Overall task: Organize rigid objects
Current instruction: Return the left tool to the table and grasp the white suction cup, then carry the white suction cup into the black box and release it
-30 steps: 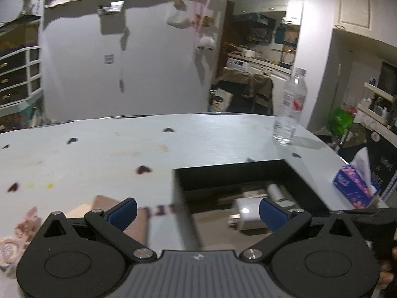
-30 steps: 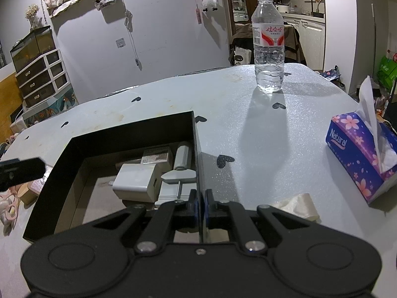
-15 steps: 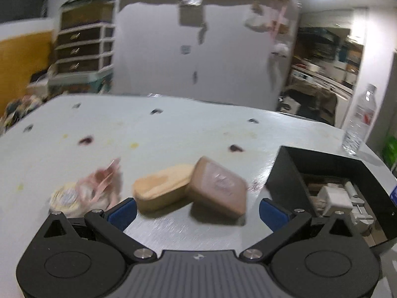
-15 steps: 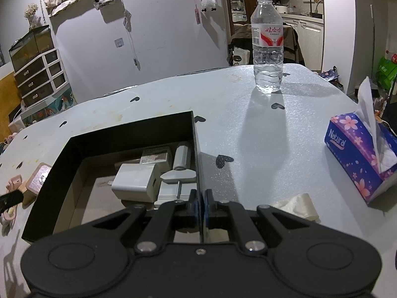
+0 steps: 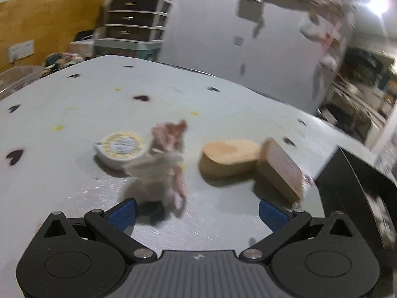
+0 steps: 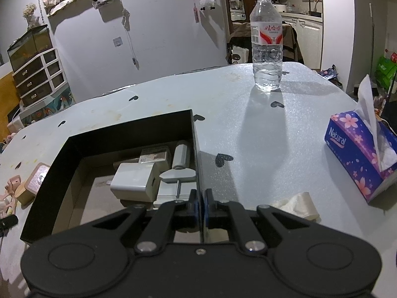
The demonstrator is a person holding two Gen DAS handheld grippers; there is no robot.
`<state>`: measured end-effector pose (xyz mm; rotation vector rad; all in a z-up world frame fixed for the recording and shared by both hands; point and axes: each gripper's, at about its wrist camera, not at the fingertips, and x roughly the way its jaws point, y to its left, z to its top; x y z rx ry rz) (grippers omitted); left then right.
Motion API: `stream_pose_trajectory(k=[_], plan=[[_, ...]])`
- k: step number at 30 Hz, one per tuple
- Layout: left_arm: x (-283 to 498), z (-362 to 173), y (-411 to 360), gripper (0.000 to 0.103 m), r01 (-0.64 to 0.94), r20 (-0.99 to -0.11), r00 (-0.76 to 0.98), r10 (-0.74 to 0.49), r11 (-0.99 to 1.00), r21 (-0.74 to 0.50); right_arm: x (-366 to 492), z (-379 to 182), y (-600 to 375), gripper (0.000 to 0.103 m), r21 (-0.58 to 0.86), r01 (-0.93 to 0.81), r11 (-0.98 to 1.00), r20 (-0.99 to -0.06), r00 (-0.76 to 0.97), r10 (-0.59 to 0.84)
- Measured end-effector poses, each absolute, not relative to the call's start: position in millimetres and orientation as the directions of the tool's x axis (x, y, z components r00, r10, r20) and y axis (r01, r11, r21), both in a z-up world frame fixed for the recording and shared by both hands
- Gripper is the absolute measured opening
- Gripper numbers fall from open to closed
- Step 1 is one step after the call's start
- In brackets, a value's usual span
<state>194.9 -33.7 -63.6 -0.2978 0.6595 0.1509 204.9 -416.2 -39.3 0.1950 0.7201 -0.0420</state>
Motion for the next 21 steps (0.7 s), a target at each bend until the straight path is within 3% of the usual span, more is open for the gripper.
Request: stream_pose_trajectory(k=[4, 6, 12, 16, 21], plan=[[193, -61, -20, 0.081, -0.307, -0.599, 0.795, 0.098, 0.916, -0.258, 205, -40, -416, 0.005, 0.162, 0.107, 0.981, -0.66, 0.751, 0.027], [192, -61, -13, 0.065, -0.334, -0.597, 0.794, 0.114, 0.903, -0.272, 205, -40, -416, 0.005, 0.16, 0.108, 0.981, -0.661, 0.75, 0.025], [190, -59, 2, 0.041, -0.364, -0.594, 0.798, 0.103, 0.868, -0.338, 206, -40, -415, 0.005, 0.159, 0.11, 0.981, -0.663, 0.748, 0.023], [190, -60, 6, 0.032, -0.354, -0.6, 0.796, 0.078, 0.864, -0.357, 206, -41, -415, 0.005, 0.156, 0.111, 0.982, -0.665, 0.746, 0.021], [185, -55, 0, 0.031, -0.293, -0.591, 0.804, 0.056, 0.903, -0.314, 206, -41, -415, 0.005, 0.156, 0.111, 0.982, -0.665, 0.746, 0.021]])
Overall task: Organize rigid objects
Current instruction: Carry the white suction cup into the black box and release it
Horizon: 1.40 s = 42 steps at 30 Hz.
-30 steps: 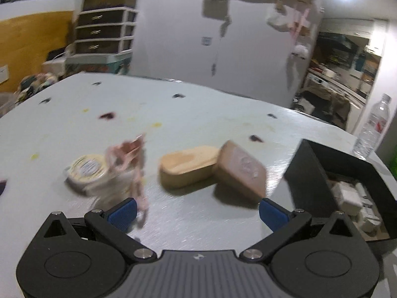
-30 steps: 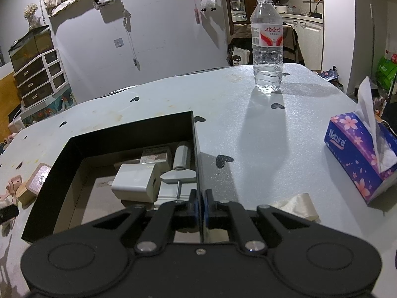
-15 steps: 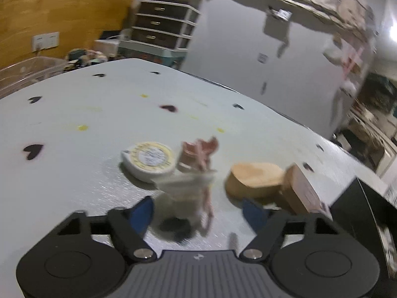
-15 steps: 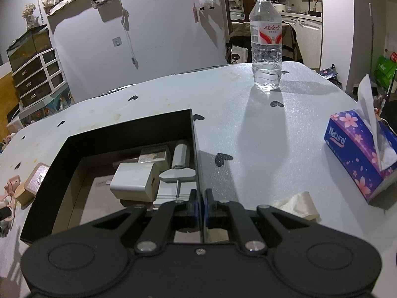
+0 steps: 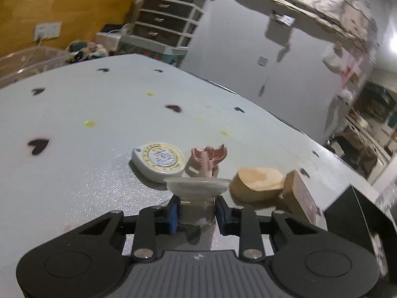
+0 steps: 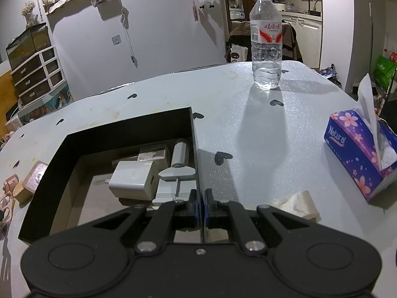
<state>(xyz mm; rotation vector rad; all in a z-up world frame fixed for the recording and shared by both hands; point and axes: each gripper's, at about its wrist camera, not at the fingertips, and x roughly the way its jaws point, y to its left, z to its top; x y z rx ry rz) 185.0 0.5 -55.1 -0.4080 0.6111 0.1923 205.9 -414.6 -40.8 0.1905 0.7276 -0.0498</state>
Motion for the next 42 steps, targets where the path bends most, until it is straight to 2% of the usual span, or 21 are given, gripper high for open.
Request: stream_pose_trajectory(k=[5, 10, 19, 28, 38, 42], plan=[[178, -51, -7, 0.031, -0.247, -0.585, 0.81, 0.036, 0.926, -0.285, 206, -41, -415, 0.005, 0.156, 0.112, 0.981, -0.665, 0.747, 0.021], [170, -36, -14, 0.031, -0.207, -0.53, 0.846, 0.051, 0.949, -0.239, 206, -41, -415, 0.005, 0.156, 0.111, 0.981, -0.665, 0.747, 0.021], [169, -13, -24, 0.031, -0.132, -0.48, 0.878, -0.002, 0.961, -0.244, 205, -42, -414, 0.006, 0.161, 0.11, 0.981, -0.661, 0.75, 0.024], [170, -2, -53, 0.031, 0.022, -0.44, 0.889, -0.126, 0.972, -0.233, 204, -42, -416, 0.006, 0.17, 0.107, 0.98, -0.656, 0.754, 0.032], [206, 7, -105, 0.031, 0.243, -0.438, 0.831, -0.343, 0.932, -0.269, 203, -43, -418, 0.006, 0.182, 0.104, 0.978, -0.65, 0.759, 0.04], [224, 8, -143, 0.031, 0.325, -0.458, 0.791, -0.405, 0.913, -0.246, 203, -43, -419, 0.007, 0.188, 0.104, 0.977, -0.648, 0.76, 0.043]])
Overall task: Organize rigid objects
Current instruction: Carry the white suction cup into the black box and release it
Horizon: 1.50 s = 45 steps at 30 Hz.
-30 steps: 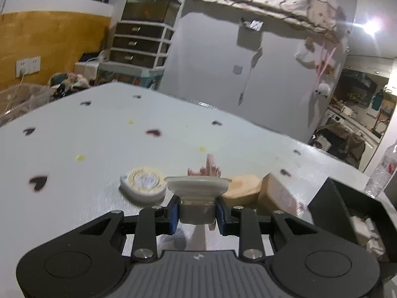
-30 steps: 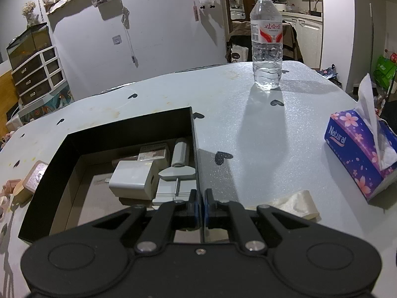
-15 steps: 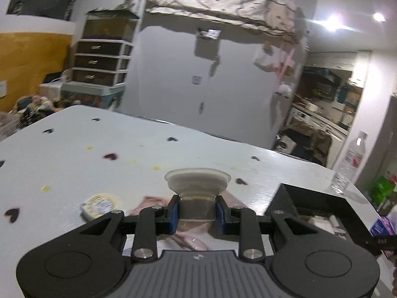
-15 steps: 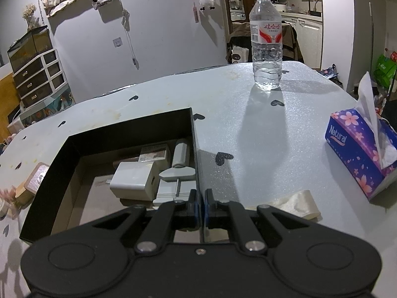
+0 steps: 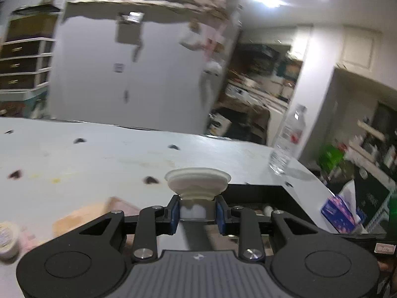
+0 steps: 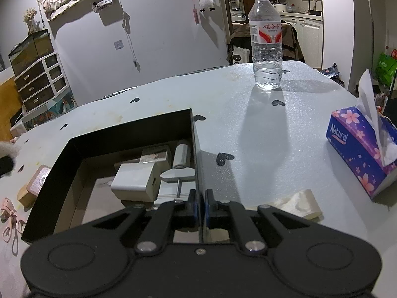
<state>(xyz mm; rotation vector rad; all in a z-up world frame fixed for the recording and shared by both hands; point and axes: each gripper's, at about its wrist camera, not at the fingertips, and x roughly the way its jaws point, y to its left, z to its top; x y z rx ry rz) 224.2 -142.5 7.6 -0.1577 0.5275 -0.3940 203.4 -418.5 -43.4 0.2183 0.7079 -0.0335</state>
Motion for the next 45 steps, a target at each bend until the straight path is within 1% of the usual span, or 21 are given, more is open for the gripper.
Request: stream_pose_trajectory(k=[5, 8, 13, 16, 23, 25, 27, 30, 31, 32, 35, 37, 39, 42, 45], plan=[[246, 1, -176, 0.031, 0.335, -0.504, 0.736, -0.452, 0.89, -0.309, 203, -44, -419, 0.007, 0.195, 0.105, 0.975, -0.647, 0.761, 0.047], [259, -4, -193, 0.031, 0.318, -0.541, 0.709, -0.452, 0.89, -0.327, 203, -44, -419, 0.007, 0.197, 0.104, 0.975, -0.646, 0.762, 0.049], [273, -16, -211, 0.031, 0.265, -0.603, 0.696, -0.389, 0.92, -0.289, 203, -44, -420, 0.007, 0.201, 0.101, 0.974, -0.645, 0.763, 0.054], [280, -19, -213, 0.031, 0.231, -0.612, 0.71, -0.348, 0.936, -0.265, 203, -45, -421, 0.007, 0.205, 0.1, 0.974, -0.643, 0.763, 0.057], [289, -22, -212, 0.032, 0.185, -0.618, 0.728, -0.297, 0.953, -0.24, 203, -45, -421, 0.008, 0.209, 0.098, 0.973, -0.643, 0.764, 0.061], [290, -23, -213, 0.035, 0.189, -0.615, 0.731, -0.294, 0.954, -0.232, 203, -45, -421, 0.008, 0.209, 0.098, 0.973, -0.643, 0.764, 0.061], [289, -22, -214, 0.044, 0.211, -0.611, 0.728, -0.31, 0.95, -0.231, 203, -45, -422, 0.008, 0.211, 0.098, 0.973, -0.643, 0.764, 0.062], [286, -21, -217, 0.054, 0.229, -0.607, 0.725, -0.324, 0.946, -0.231, 203, -45, -422, 0.008, 0.211, 0.098, 0.973, -0.643, 0.763, 0.063], [285, -21, -218, 0.056, 0.235, -0.605, 0.726, -0.327, 0.945, -0.229, 203, -45, -422, 0.008, 0.211, 0.098, 0.973, -0.643, 0.763, 0.063], [284, -21, -219, 0.059, 0.241, -0.603, 0.726, -0.33, 0.944, -0.226, 203, -45, -422, 0.008, 0.212, 0.098, 0.972, -0.643, 0.763, 0.063], [280, -18, -221, 0.075, 0.244, -0.598, 0.734, -0.32, 0.947, -0.208, 203, -45, -422, 0.008, 0.211, 0.098, 0.972, -0.643, 0.764, 0.062], [279, -17, -222, 0.078, 0.257, -0.593, 0.735, -0.329, 0.944, -0.206, 203, -45, -422, 0.008, 0.211, 0.098, 0.972, -0.643, 0.764, 0.062], [279, -15, -222, 0.086, 0.268, -0.593, 0.729, -0.342, 0.94, -0.213, 203, -45, -422, 0.008, 0.211, 0.098, 0.973, -0.643, 0.764, 0.062], [274, -12, -223, 0.094, 0.288, -0.588, 0.725, -0.359, 0.933, -0.215, 203, -46, -422, 0.008, 0.21, 0.099, 0.973, -0.644, 0.763, 0.061], [269, -8, -223, 0.099, 0.304, -0.581, 0.726, -0.369, 0.929, -0.21, 203, -46, -422, 0.008, 0.21, 0.099, 0.973, -0.644, 0.763, 0.061]])
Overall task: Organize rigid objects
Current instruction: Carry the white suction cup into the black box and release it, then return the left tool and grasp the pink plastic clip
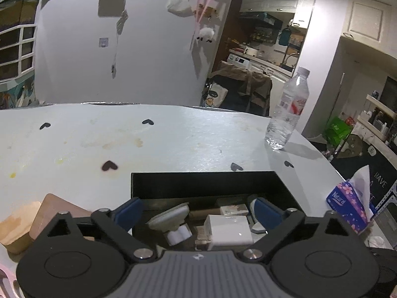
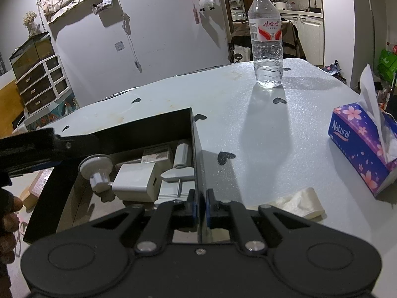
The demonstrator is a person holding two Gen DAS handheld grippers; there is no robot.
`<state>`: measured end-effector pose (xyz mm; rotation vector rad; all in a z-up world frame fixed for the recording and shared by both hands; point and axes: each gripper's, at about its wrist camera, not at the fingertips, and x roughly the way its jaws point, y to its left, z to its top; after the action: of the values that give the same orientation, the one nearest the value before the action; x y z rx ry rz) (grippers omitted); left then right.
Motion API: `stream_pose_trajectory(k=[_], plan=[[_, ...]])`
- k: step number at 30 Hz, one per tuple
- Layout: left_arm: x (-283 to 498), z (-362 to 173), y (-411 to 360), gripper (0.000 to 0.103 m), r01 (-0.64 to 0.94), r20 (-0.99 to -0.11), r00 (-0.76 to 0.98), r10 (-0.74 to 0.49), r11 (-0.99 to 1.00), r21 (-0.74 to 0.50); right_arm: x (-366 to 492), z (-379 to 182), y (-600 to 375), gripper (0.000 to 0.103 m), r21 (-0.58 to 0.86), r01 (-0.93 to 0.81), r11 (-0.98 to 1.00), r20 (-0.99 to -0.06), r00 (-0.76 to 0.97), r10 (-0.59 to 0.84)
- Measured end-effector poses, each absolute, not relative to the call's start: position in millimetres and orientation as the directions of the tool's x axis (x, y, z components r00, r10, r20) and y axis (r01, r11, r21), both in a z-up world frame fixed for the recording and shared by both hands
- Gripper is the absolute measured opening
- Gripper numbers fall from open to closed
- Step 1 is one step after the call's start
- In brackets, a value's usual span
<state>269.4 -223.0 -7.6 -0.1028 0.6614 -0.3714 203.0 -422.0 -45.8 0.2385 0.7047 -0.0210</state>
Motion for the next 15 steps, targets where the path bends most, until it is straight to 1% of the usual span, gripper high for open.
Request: stream_pose_trajectory(k=[4, 15], plan=[[264, -1, -223, 0.103, 0.328, -0.577, 0.716, -0.394, 0.919, -0.22, 203, -46, -422, 0.008, 0.208, 0.1, 0.973, -0.645, 0.762, 0.06], [246, 9, -216, 0.103, 0.367, -0.564, 0.716, -0.411, 0.909, -0.197, 204, -47, -421, 0.008, 0.206, 0.103, 0.973, -0.648, 0.759, 0.056]])
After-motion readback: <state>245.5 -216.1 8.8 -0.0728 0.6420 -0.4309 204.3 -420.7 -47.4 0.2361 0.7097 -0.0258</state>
